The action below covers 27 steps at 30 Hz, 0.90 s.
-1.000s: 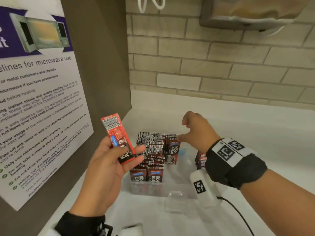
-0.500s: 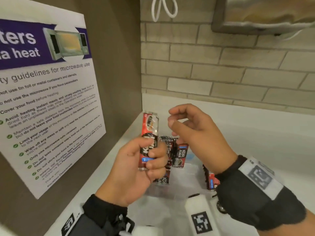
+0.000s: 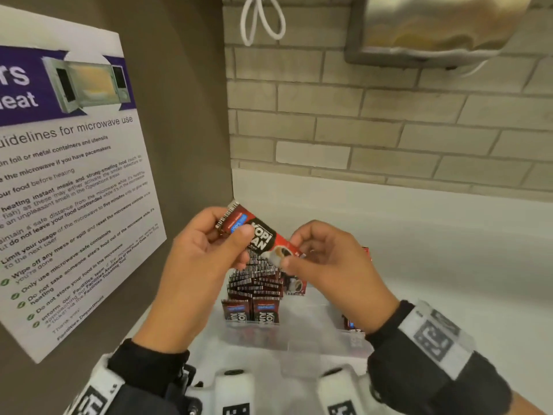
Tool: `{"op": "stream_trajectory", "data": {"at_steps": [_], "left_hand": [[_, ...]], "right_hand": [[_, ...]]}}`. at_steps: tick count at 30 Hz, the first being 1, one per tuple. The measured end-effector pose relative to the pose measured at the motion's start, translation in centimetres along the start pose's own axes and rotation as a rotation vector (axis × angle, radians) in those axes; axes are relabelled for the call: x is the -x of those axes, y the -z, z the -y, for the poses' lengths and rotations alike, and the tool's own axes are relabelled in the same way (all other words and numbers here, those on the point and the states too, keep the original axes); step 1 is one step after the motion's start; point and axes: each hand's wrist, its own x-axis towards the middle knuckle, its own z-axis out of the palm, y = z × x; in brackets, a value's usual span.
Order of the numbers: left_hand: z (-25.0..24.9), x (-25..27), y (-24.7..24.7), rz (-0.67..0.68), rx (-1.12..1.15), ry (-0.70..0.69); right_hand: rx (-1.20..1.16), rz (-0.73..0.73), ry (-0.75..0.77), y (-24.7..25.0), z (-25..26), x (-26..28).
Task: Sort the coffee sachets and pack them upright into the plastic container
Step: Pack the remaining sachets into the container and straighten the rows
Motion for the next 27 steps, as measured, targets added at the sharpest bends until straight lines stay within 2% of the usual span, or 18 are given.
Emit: {"op": "stream_trajectory", "data": {"at_steps": [4, 8, 10, 14, 17, 22, 27], "left_hand": [[0.2, 0.4, -0.6, 0.098, -0.240, -0.078], [-0.3, 0.4, -1.7, 0.168, -0.315, -0.115], [-0.4, 0.4, -1.7, 0.152, -0.342, -0.127], [0.2, 0.3, 0.7, 0.029, -0.316, -0.098], [1.6, 0.9, 3.0, 0.025, -0.335, 0.014], [4.1, 2.6, 4.5, 0.211, -0.388, 0.331], [6.5, 3.8, 5.0, 0.312, -0.410, 0.443]], "right_hand": [[0.126, -0.021, 0.120, 0.4, 1.4, -0.1], [0.206, 0.060, 0.214, 1.1, 3.7, -0.6], [0.260, 0.045, 0.228, 1.8, 4.2, -1.0], [0.311, -0.135, 0.193, 4.2, 4.3, -2.5], [0.493, -0.173, 0.116, 5.1, 3.0, -3.6], [0.683, -0.065, -0.061, 3.4, -0.5, -4.5], [0.727, -0.012, -0.191, 2.1, -3.1, -5.7]]}}
